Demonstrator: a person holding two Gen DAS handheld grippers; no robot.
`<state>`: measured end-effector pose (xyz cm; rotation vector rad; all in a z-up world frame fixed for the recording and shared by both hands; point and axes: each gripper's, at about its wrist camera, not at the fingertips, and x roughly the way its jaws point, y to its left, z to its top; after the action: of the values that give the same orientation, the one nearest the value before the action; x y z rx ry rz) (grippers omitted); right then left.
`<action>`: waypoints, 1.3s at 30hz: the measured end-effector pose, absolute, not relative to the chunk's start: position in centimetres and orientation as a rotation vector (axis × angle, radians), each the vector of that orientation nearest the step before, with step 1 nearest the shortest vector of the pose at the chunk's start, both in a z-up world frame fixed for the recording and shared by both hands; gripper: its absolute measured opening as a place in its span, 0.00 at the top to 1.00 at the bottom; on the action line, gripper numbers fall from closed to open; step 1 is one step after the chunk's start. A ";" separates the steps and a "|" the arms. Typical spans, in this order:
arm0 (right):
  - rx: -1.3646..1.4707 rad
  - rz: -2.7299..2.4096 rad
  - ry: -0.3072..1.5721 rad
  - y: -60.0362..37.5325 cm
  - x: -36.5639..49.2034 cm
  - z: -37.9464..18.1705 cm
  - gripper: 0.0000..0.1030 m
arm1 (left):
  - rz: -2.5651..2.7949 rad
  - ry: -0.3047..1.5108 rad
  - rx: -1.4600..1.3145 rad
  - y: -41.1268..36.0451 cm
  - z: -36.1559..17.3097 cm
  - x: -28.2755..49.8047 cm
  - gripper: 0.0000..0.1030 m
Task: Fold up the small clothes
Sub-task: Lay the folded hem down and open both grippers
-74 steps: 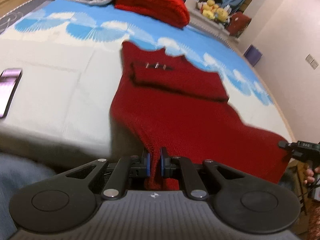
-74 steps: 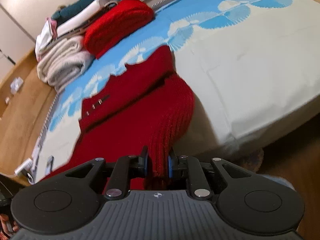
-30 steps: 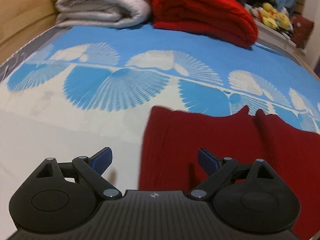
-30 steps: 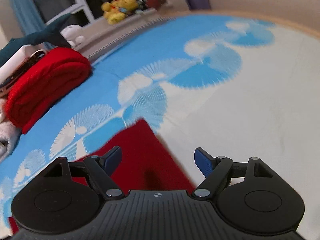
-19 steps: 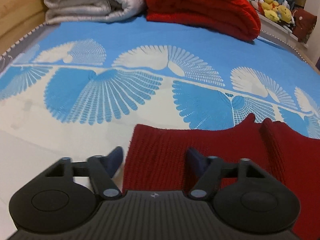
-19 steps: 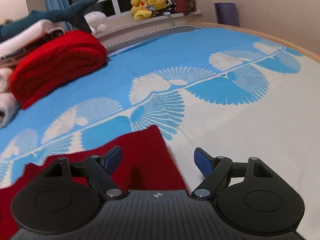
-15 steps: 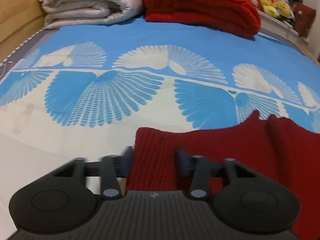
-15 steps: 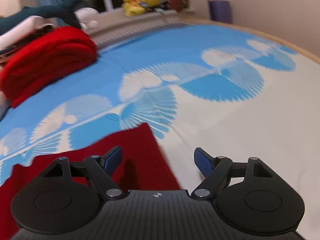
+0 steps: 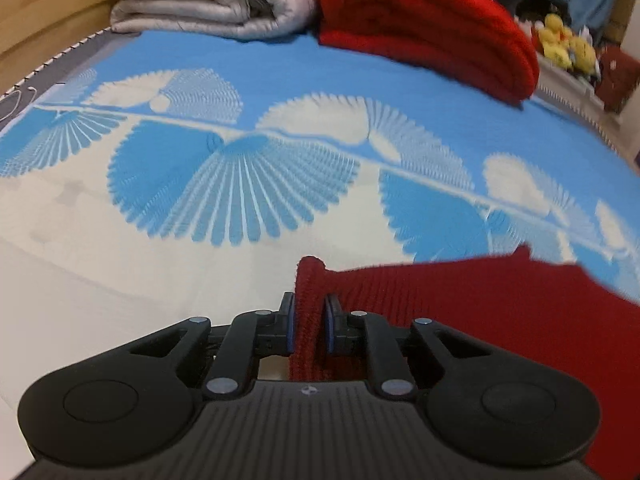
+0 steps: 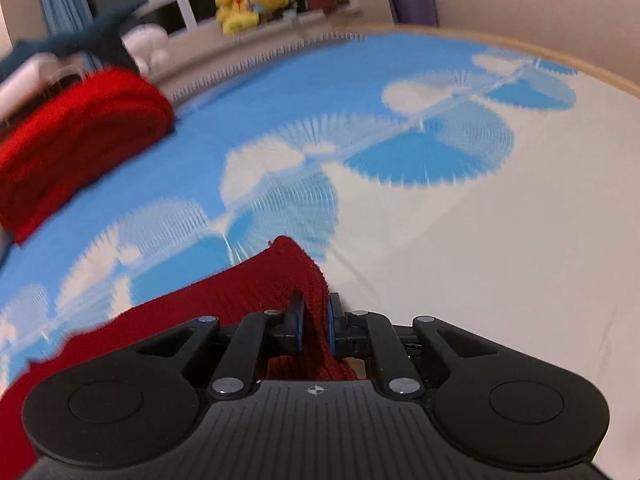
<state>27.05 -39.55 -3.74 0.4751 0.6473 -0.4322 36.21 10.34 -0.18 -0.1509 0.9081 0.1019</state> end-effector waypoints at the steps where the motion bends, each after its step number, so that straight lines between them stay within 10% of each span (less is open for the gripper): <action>1: 0.480 -0.424 0.661 -39.6 27.1 -4.0 0.85 | 0.104 0.900 -0.147 10.3 -0.1 36.1 0.75; 3: 0.480 -0.419 0.658 -39.5 27.1 -3.8 0.77 | 0.112 0.892 -0.157 10.7 0.6 35.8 0.44; 5: 0.492 -0.384 0.646 -39.7 27.0 -2.9 0.49 | 0.120 0.871 -0.202 11.6 1.6 35.1 0.11; 39: 0.071 0.186 0.783 -27.4 14.0 -1.1 0.19 | 0.144 0.954 0.152 8.4 2.4 19.7 0.00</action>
<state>14.03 -27.39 -1.05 0.0708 0.7832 0.1862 19.71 8.40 2.40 0.1519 0.9537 0.1438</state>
